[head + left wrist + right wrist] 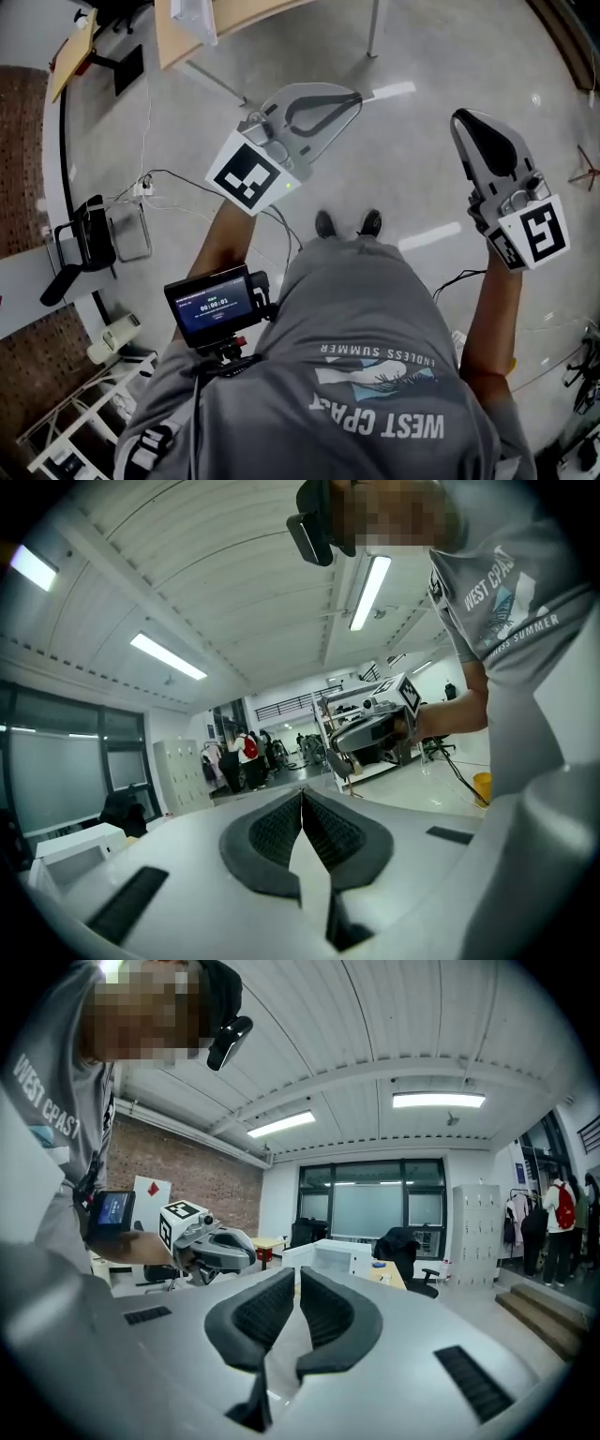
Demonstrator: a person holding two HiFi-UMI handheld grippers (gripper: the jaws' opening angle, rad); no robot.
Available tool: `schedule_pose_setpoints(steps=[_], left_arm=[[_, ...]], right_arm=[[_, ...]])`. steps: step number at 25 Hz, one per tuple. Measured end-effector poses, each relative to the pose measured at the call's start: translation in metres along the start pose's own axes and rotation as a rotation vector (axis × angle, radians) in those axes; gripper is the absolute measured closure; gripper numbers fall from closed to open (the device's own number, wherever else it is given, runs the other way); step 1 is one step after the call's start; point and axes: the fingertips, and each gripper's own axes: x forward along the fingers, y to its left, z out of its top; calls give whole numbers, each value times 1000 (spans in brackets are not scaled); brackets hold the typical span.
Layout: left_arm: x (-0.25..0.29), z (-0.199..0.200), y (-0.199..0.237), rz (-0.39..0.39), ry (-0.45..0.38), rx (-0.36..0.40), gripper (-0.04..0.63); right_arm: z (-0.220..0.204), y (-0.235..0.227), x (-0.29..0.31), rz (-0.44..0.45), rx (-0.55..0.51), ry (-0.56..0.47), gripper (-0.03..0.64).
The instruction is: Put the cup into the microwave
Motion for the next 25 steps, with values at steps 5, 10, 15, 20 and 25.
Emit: schedule_pose_setpoints(steps=[5, 10, 15, 20, 25], left_arm=[[17, -11, 8, 19, 18, -20, 574], [47, -5, 30, 44, 26, 14, 574], [60, 10, 11, 66, 42, 28, 574], [53, 3, 34, 96, 64, 4, 574], [56, -28, 80, 106, 66, -22, 574]], right_arm=[[-12, -19, 11, 1, -15, 3, 595], [-6, -61, 20, 9, -34, -16, 595], [-9, -72, -9, 25, -27, -30, 595], [-8, -83, 15, 38, -13, -27, 595], [-19, -103, 66, 47, -6, -26, 595]])
